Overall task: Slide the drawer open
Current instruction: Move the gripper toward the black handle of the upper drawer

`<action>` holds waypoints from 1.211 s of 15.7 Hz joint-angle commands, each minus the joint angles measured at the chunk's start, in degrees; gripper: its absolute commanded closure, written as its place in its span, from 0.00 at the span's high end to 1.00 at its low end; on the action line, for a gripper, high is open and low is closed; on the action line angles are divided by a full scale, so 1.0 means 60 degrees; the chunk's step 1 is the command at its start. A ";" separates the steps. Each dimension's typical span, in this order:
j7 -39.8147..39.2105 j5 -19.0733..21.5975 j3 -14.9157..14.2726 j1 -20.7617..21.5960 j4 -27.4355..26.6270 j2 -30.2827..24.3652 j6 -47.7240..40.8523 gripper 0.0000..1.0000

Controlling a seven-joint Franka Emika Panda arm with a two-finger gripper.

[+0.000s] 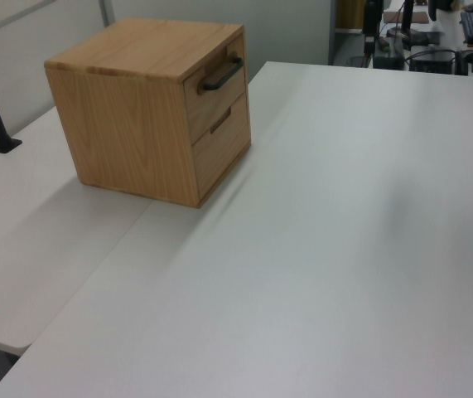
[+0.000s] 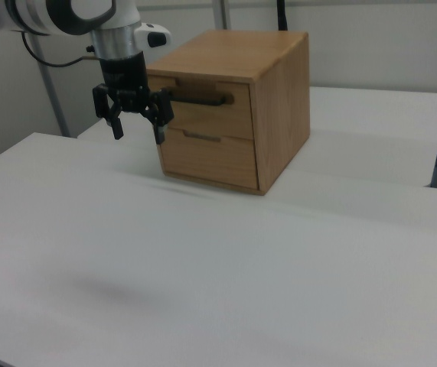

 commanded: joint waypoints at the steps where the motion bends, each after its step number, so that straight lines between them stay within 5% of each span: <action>1: 0.0163 -0.0006 0.0191 0.0087 -0.0504 -0.0279 0.0319 1.00; 11: 0.1478 0.0579 0.0103 0.0057 -0.0402 -0.0323 0.0770 1.00; 19: 0.8900 0.1326 0.0103 0.0261 -0.0446 0.0276 0.3803 1.00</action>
